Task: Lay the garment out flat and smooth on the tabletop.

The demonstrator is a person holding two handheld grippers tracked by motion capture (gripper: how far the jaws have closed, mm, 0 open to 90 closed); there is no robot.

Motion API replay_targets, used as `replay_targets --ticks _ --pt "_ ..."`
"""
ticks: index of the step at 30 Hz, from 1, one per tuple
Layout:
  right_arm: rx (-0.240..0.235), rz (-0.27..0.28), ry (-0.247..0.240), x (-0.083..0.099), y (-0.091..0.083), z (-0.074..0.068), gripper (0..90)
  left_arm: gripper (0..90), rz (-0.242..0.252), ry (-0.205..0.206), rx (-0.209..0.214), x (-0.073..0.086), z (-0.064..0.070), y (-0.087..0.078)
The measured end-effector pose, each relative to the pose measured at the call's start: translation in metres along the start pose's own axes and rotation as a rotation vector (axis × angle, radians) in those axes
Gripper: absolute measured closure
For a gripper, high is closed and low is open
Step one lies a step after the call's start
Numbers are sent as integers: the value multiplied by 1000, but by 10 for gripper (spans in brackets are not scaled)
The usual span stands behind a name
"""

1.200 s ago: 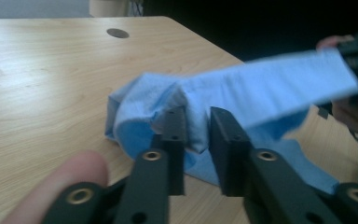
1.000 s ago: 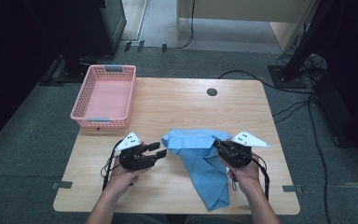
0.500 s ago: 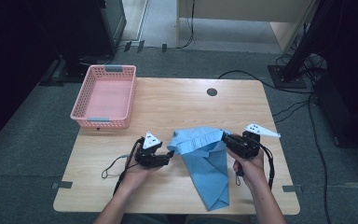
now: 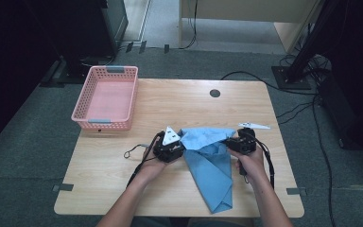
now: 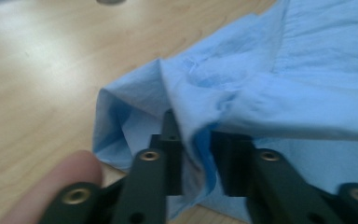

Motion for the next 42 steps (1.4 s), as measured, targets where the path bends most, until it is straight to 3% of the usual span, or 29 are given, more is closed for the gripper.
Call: replay_targets --ticks 2,5,6,8,11,15,18,26,28,32,35,37,39,42 --pt "67 -28 -11 4 8 8 891 851 -18 -26 57 2 -1 0" --pt "27 -30 14 2 6 9 886 871 -12 -47 154 3 -3 -5" --pt "1 -23 22 -1 4 9 879 865 -12 -57 169 2 -6 -5" --pt "-2 -8 36 -10 3 10 865 847 -11 -103 182 -3 -16 -3" --pt "-18 -6 56 -25 6 11 819 817 -15 -175 153 -12 -37 4" --pt "-96 24 188 -49 12 19 691 670 -25 -210 89 -24 -57 13" --pt "-108 45 247 -63 14 28 653 567 -24 -246 48 -31 -71 18" --pt "-67 120 258 -84 18 44 479 412 -19 -360 -111 -38 -105 25" --pt "-67 128 274 -88 17 48 446 393 -28 -361 -138 -39 -111 27" --pt "-74 164 295 -95 17 54 440 370 -50 -362 -154 -44 -120 30" --pt "-85 89 336 -102 16 58 437 365 -67 -388 -139 -46 -128 32" --pt "-81 103 349 -108 13 60 436 364 -74 -420 -128 -46 -134 33" --pt "-47 136 348 -114 8 65 436 361 -70 -454 -123 -45 -141 32" --pt "8 190 354 -120 -1 74 434 341 -18 -534 -47 -47 -148 29"
Point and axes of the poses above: each handheld gripper's, and its own axes: y roughly forward along the jaws, x roughly out of its underside, z roughly to its right, the point moved 6 cm from there along y, roughly forward along the jaws, and after that the axes turned 12 degrees about y, right-handed, at the moved point
